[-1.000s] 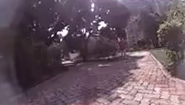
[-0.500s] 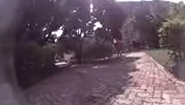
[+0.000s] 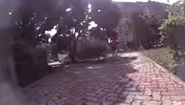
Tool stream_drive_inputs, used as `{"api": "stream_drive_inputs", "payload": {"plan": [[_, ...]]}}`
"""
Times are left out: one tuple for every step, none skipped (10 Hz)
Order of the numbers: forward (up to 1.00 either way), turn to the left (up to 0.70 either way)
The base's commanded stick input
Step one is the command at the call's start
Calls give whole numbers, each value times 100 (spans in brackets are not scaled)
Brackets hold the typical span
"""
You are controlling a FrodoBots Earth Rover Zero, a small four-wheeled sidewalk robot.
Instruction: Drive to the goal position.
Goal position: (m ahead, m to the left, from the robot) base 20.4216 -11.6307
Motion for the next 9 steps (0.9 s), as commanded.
{"api": "stream_drive_inputs", "payload": {"plan": [[70, -35], [70, -35], [70, -35], [70, -35], [70, -35], [70, -35], [70, -35], [70, -35], [70, -35]]}}
